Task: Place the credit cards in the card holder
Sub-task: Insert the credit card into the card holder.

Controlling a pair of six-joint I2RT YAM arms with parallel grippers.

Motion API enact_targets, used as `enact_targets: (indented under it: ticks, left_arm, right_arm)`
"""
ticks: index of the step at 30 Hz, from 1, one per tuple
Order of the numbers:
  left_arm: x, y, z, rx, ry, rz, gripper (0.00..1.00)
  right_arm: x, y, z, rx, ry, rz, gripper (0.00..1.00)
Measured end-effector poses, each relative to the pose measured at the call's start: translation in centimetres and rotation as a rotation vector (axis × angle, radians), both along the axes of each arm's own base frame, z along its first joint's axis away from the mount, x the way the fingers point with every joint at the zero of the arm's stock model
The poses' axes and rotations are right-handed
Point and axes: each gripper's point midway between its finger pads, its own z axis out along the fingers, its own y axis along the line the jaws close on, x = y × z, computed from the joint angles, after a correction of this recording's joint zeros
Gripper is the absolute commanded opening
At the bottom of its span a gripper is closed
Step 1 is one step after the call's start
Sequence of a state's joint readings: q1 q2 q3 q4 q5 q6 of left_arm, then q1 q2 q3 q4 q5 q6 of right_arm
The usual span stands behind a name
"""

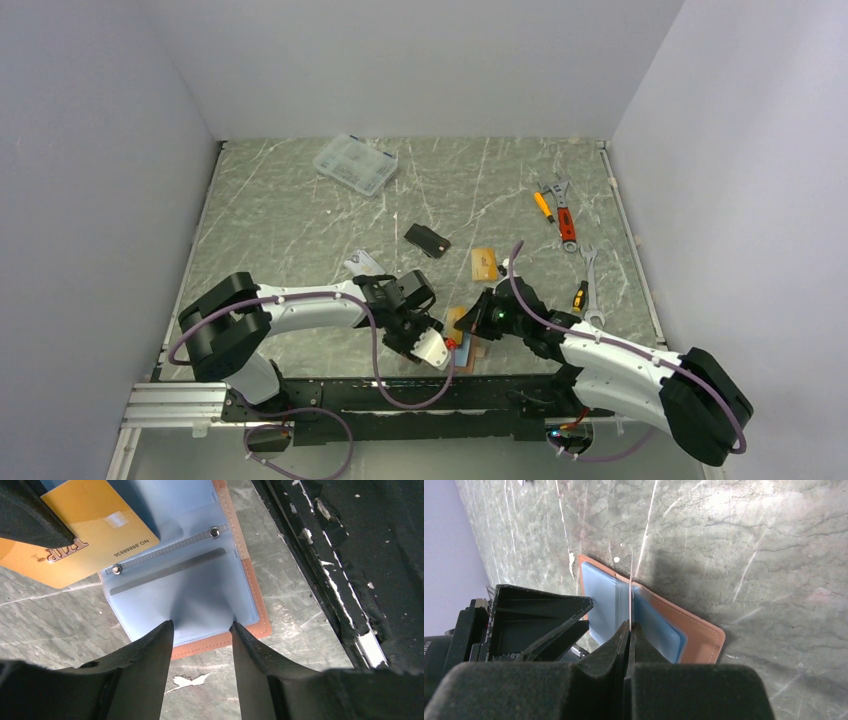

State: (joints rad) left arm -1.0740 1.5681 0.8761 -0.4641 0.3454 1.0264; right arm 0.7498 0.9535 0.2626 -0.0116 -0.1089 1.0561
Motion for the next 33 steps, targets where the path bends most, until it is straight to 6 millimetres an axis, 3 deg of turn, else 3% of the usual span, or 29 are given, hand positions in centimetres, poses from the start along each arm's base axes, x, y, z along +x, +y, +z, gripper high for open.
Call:
enact_targets:
  ticks: [12,17,26,33]
  left_arm:
    - [-0.1,1.0,1.0,0.059,0.002,-0.05,0.59]
    - [0.0,1.7,-0.2,0.079,-0.038,-0.092,0.58]
    - [0.3,1.6,-0.7,0.054,-0.133,-0.126,0.38]
    - [0.4,0.9,-0.6,0.026,-0.117,-0.019,0.37]
  right_arm:
    - [-0.3,0.6,-0.6,-0.006,0.009,0.022,0.0]
    - [-0.3,0.6,-0.5,-0.005,0.007,0.023,0.0]
    - [0.0,0.9,-0.8,-0.014,0.015,0.026,0.0]
    - [0.8,0.8,0.7,-0.002,-0.042,0.009,0.0]
